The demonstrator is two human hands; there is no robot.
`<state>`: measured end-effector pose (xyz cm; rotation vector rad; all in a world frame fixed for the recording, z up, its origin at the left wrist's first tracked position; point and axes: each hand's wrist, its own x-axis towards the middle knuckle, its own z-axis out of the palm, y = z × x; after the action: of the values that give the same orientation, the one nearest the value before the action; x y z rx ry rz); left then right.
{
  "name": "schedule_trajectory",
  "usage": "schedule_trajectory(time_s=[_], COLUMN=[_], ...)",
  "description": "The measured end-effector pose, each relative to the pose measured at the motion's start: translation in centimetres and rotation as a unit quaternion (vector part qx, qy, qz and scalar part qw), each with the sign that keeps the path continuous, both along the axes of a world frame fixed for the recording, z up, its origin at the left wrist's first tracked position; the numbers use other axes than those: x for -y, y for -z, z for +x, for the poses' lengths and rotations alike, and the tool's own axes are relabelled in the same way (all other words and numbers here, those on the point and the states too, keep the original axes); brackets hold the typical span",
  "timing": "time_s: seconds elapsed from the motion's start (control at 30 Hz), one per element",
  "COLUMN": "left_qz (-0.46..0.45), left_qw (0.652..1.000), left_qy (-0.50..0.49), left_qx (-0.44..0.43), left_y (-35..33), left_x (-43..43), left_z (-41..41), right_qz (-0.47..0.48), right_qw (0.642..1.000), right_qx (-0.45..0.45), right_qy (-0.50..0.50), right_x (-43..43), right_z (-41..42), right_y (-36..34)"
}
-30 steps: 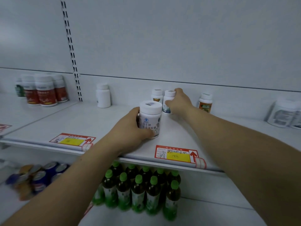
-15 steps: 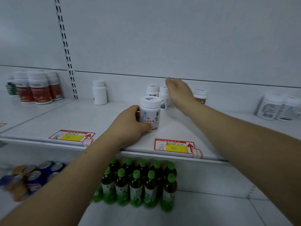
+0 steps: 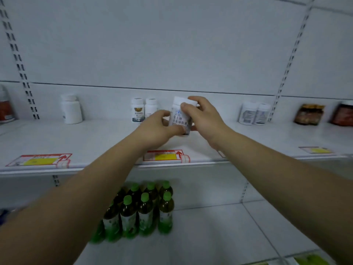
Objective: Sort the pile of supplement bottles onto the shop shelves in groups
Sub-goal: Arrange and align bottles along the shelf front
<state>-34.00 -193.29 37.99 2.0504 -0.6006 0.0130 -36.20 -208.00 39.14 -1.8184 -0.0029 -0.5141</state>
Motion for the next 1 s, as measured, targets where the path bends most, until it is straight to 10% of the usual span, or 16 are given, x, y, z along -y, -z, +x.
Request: schedule_trajectory(time_s=[0.47, 0.7, 1.0], left_qz=[0.194, 0.376, 0.397], left_qw=[0.978, 0.925, 0.915], left_qy=[0.076, -0.017, -0.048], left_qx=[0.026, 0.038, 0.058], left_y=[0.6, 2.2, 2.7], left_x=[23.8, 30.5, 30.7], left_z=[-4.1, -2.5, -2.7], right_qz=[-0.069, -0.176, -0.247], right_qw=[0.985, 0.978, 0.967], right_qx=[-0.053, -0.077, -0.058], right_qy=[0.147, 0.077, 0.01], right_x=[24.7, 32.2, 33.0], right_z=[-6.1, -4.3, 0.2], right_y=[0.9, 1.6, 1.4])
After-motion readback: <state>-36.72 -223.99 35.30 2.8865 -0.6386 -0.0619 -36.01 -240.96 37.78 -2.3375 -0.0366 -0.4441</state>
